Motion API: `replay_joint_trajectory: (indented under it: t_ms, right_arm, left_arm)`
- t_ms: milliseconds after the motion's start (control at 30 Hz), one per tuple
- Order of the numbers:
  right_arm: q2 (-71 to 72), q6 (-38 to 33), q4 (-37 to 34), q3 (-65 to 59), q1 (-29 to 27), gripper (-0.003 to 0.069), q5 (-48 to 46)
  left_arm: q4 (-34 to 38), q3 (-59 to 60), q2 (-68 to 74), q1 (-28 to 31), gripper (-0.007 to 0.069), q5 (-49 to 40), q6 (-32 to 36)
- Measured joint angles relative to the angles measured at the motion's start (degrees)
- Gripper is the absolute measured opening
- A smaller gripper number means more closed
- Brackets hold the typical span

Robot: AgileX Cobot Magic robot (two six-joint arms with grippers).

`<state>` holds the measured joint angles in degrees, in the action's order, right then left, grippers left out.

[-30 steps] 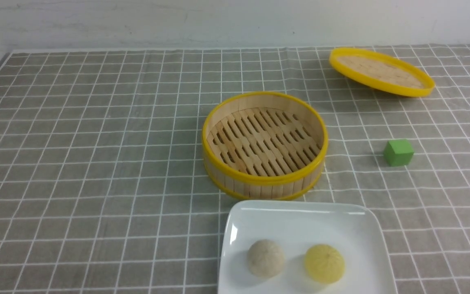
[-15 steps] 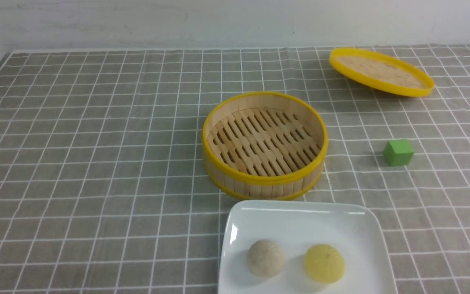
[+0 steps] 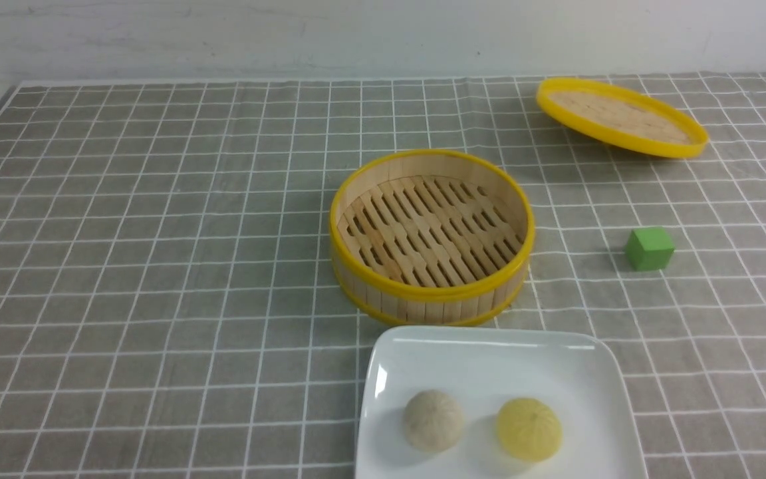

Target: Put the steamed buns into the plate on the grey tablecloth.

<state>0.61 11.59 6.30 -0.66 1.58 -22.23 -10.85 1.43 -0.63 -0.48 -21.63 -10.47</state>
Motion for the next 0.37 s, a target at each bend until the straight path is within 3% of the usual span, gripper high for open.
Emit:
replay_joint_trajectory:
  t_ms: [367]
  right_arm:
    - [0.0,0.0,0.0,0.0,0.0,0.0237,0.0]
  left_arm:
    - [-0.2,0.0,0.0,0.0,0.0073,0.0,0.0]
